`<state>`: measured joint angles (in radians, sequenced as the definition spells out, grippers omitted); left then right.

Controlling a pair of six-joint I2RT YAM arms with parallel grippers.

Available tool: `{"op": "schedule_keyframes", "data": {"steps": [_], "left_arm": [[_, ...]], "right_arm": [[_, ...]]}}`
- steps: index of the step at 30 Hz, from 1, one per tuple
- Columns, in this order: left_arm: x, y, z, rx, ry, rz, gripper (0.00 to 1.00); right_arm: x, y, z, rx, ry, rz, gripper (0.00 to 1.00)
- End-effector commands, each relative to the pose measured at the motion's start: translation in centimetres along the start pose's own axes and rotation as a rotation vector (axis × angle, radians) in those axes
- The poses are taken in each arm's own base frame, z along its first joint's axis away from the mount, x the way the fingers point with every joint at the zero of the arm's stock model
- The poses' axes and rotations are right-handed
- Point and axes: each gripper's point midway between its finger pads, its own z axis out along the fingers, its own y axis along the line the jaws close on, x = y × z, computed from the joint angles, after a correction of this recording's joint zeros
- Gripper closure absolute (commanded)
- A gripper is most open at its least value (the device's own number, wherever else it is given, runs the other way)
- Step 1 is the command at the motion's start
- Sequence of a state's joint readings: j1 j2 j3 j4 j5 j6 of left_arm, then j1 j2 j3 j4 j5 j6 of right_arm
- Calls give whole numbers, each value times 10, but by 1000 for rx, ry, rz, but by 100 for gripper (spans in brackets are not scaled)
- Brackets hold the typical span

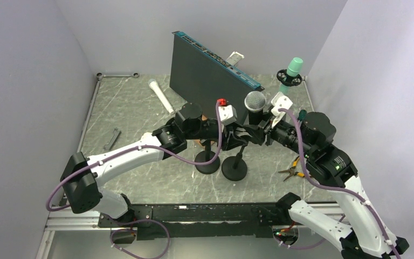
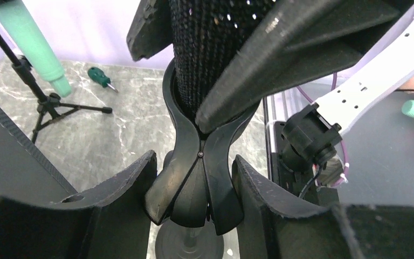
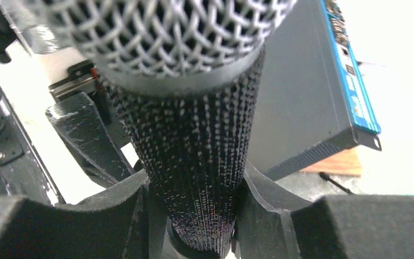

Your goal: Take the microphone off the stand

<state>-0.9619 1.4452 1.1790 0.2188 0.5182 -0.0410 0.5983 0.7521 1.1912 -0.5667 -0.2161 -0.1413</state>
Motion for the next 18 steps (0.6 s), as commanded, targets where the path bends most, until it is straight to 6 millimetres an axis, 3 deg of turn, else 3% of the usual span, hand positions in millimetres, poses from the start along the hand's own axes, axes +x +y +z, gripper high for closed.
{"op": "schedule_keyframes", "data": {"steps": [1,8,15,18], "left_arm": [[22,12,3,-18,89,-28,100],[32,13,4,-11,82,-25,100],[46,25,3,-75,83,0,100],[49,28,2,-85,89,23,100]], "right_arm": [[-70,52,-5,-324,-292,-168,100],[-66,55,3,-338,-366,-211,100],[-115,47,-15,-258,-574,-209,100],[-127,47,-20,-254,-632,-223,100]]}}
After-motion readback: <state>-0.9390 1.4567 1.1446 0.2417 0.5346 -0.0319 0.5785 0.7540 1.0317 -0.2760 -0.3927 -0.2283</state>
